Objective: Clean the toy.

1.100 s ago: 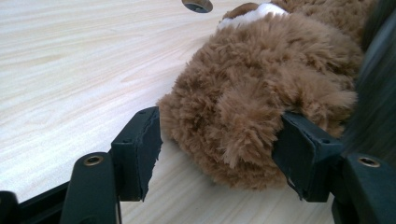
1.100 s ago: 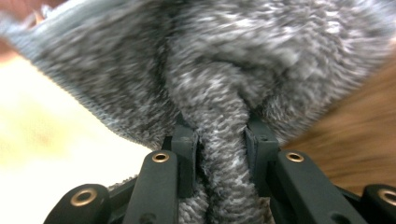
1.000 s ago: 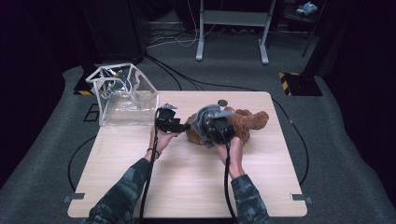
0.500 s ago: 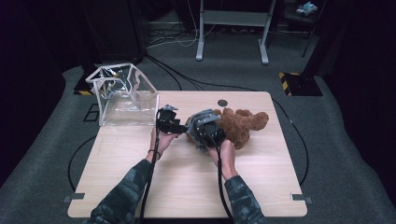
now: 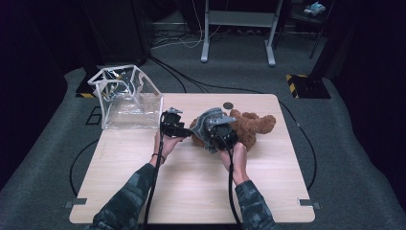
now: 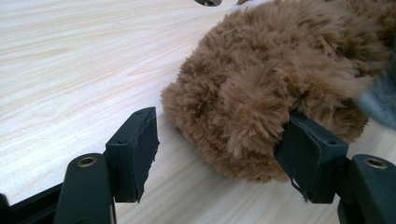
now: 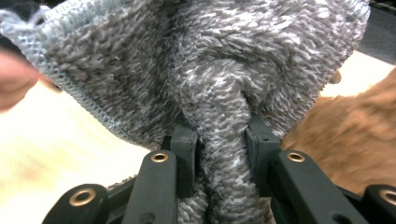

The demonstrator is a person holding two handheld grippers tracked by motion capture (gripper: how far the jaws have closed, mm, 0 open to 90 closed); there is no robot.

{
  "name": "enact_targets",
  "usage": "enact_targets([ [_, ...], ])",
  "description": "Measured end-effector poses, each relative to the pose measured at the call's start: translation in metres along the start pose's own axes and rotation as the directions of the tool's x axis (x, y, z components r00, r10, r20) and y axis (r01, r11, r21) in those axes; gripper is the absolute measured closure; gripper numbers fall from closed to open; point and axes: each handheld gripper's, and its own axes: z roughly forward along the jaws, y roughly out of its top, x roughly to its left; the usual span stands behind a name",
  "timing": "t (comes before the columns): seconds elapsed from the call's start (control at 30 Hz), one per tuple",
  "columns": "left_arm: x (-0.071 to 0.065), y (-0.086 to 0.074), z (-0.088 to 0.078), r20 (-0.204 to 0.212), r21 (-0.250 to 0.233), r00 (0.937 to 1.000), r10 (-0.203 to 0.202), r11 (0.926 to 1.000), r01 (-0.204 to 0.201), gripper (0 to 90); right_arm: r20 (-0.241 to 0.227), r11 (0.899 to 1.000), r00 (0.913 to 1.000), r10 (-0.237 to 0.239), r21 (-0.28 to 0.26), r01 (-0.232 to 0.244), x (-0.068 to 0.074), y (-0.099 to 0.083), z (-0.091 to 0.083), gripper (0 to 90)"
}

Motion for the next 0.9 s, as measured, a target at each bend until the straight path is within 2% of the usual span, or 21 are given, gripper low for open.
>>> enact_targets([
  [0.03,0.001,0.0,0.0,-0.001,0.002,0.9999,0.013,0.9999,-0.013,31.3,-0.002,1.0,1.0,0.008,0.011,-0.008,-0.002,0.001,0.004,69.9],
  [0.1,-0.001,0.0,0.001,-0.003,-0.009,1.0,-0.002,1.0,0.002,31.3,-0.014,0.998,0.9996,0.024,0.06,-0.023,-0.004,-0.005,0.018,69.9],
  [0.17,-0.001,0.0,0.001,0.0,0.005,1.0,0.005,1.0,-0.005,31.3,-0.019,0.995,0.9995,0.026,0.095,-0.024,-0.002,-0.015,0.03,69.9],
  [0.2,0.0,0.0,0.001,0.001,0.004,1.0,-0.003,1.0,0.003,31.3,-0.025,0.995,0.9996,0.013,0.102,-0.01,-0.001,-0.021,0.035,69.9],
  [0.33,0.0,-0.001,0.002,0.001,-0.002,0.9999,-0.013,0.9999,0.013,31.2,-0.043,0.987,0.9991,0.002,0.16,0.005,0.005,-0.037,0.044,70.1],
  [0.4,0.001,-0.001,0.001,0.002,0.001,1.0,-0.004,1.0,0.004,31.3,-0.06,0.982,0.9982,-0.007,0.19,0.018,0.006,-0.042,0.046,70.1],
  [0.5,0.001,-0.001,0.001,0.005,-0.001,1.0,-0.005,1.0,0.005,31.2,-0.087,0.977,0.9958,-0.029,0.208,0.047,0.005,-0.043,0.041,70.2],
  [0.57,0.0,-0.001,0.0,0.004,-0.008,0.9999,-0.014,0.9999,0.014,30.8,-0.09,0.979,0.9957,-0.022,0.199,0.04,0.001,-0.044,0.033,70.2],
  [0.7,-0.001,0.0,-0.002,0.005,-0.011,1.0,-0.003,0.9999,0.003,30.1,-0.093,0.983,0.9957,-0.005,0.181,0.022,-0.009,-0.046,0.014,70.1],
  [0.73,-0.002,0.0,-0.002,0.007,-0.01,0.9999,-0.007,0.9999,0.007,29.8,-0.082,0.983,0.9966,-0.007,0.18,0.021,-0.012,-0.047,0.009,70.0],
  [0.8,-0.001,0.0,-0.004,0.007,-0.008,0.9999,0.011,0.9999,-0.011,29.5,-0.076,0.985,0.9971,0.002,0.172,0.011,-0.019,-0.052,0.001,69.9],
  [0.9,-0.002,0.001,-0.004,0.006,-0.011,0.9999,0.008,0.9999,-0.008,28.9,-0.051,0.985,0.9982,0.034,0.17,-0.025,-0.033,-0.061,-0.01,69.8],
])
